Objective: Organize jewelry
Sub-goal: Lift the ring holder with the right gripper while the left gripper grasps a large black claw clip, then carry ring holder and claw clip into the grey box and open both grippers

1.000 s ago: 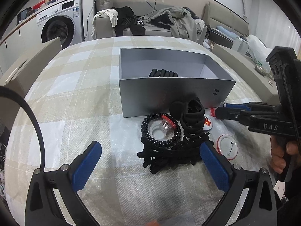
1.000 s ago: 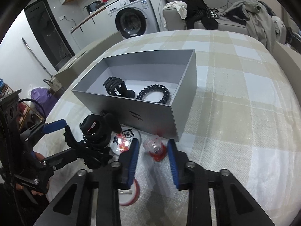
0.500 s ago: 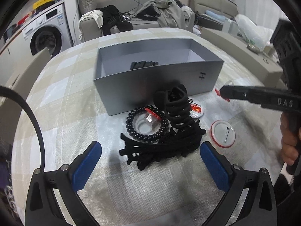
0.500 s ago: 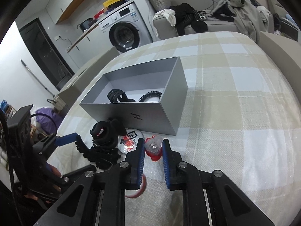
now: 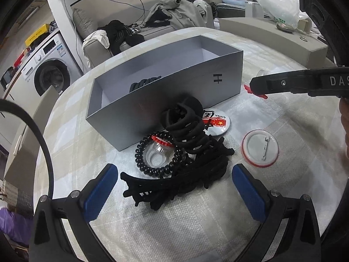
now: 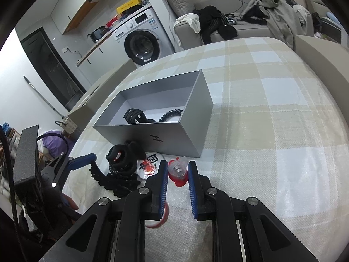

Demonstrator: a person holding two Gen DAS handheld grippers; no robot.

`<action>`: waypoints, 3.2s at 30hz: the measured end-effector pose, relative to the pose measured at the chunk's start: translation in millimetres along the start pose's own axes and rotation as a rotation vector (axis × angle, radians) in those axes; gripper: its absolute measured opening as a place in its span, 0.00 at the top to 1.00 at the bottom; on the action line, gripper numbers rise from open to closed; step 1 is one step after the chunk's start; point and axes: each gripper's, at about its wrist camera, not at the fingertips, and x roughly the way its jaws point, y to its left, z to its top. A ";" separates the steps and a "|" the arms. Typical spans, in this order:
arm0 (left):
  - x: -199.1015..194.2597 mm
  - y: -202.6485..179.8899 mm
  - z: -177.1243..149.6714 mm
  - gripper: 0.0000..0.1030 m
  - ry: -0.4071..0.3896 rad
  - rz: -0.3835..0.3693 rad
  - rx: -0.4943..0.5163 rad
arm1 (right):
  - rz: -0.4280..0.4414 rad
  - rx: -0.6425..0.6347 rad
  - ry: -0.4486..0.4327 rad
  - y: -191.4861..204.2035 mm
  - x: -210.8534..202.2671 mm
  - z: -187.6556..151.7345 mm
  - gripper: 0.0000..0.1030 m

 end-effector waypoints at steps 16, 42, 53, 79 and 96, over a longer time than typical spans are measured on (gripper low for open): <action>-17.3 4.7 -2.2 0.16 -0.088 -0.073 -0.011 | 0.008 -0.001 0.000 8.5 4.6 3.8 0.83; -32.6 56.0 20.1 0.16 -0.276 -0.081 -0.321 | 0.062 -0.028 -0.209 24.1 -32.2 33.3 0.83; -25.6 66.4 39.1 0.16 -0.326 -0.062 -0.316 | 0.079 -0.016 -0.198 24.1 -11.4 47.7 0.83; -4.6 53.9 57.6 0.16 -0.272 -0.108 -0.228 | 0.107 -0.011 -0.142 20.0 5.1 53.2 0.83; 3.2 51.2 59.0 0.16 -0.236 -0.116 -0.238 | 0.091 0.003 -0.123 20.5 11.2 52.4 0.83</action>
